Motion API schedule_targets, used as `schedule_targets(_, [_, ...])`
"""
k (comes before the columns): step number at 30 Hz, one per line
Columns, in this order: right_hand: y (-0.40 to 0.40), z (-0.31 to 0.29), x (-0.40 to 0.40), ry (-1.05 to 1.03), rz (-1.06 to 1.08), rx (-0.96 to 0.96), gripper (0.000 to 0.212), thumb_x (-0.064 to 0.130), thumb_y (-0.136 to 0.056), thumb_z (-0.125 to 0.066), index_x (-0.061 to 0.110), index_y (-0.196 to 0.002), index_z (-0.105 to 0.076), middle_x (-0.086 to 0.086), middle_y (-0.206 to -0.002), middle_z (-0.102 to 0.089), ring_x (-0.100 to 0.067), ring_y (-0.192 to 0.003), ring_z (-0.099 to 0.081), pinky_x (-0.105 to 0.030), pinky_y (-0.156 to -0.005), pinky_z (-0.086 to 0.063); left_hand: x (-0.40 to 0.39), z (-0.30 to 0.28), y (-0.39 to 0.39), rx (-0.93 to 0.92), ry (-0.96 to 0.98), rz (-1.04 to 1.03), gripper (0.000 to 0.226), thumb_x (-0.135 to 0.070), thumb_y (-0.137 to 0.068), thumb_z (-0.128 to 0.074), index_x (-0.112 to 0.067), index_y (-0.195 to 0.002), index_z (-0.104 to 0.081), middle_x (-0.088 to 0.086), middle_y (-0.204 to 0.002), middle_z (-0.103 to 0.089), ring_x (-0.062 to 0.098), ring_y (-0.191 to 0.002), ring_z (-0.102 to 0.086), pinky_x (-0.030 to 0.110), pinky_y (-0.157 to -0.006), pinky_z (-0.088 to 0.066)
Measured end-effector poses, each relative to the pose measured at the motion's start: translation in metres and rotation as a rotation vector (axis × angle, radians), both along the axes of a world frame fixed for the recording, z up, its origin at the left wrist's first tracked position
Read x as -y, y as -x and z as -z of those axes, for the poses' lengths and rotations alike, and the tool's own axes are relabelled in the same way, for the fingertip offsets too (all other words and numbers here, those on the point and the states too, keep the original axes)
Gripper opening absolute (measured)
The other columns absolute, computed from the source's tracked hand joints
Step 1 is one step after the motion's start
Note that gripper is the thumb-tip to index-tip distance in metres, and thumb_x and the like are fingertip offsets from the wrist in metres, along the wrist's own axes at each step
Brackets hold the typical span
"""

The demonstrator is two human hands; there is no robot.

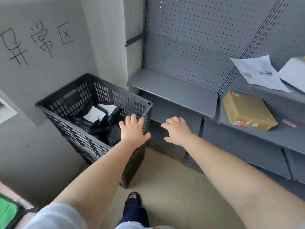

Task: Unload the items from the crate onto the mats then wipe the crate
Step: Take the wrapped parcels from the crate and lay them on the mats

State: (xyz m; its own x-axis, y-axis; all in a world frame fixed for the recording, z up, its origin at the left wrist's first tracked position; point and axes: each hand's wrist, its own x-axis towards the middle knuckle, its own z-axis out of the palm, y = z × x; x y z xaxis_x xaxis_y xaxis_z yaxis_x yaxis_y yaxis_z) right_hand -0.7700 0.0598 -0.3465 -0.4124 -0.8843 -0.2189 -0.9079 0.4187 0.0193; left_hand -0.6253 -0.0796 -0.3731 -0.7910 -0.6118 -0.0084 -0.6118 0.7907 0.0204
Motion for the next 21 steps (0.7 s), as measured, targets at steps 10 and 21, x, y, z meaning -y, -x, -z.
schedule_targets(10, [0.018, -0.01, 0.228, 0.054, -0.159, 0.001, 0.059, 0.043, -0.086, -0.062, 0.025, -0.139, -0.044, -0.003, -0.135, -0.049, -0.029, -0.128, -0.037, -0.047, -0.109, -0.029, 0.201, -0.001, 0.009, -0.021, -0.107, -0.261, 0.078, -0.069, -0.081, -0.05, -0.03, -0.146, -0.028, 0.012, -0.154, -0.021, 0.037, -0.138, -0.024, 0.055, -0.104, -0.031])
schedule_targets(21, [0.011, 0.029, 0.341, -0.033, -0.311, 0.109, 0.058, 0.042, -0.084, -0.064, 0.022, -0.136, -0.046, -0.002, -0.133, -0.049, -0.027, -0.125, -0.038, -0.044, -0.101, -0.038, 0.257, 0.036, -0.026, 0.091, -0.246, -0.428, 0.081, -0.066, -0.081, -0.053, -0.031, -0.148, -0.024, 0.011, -0.158, -0.019, 0.04, -0.137, -0.023, 0.055, -0.106, -0.029])
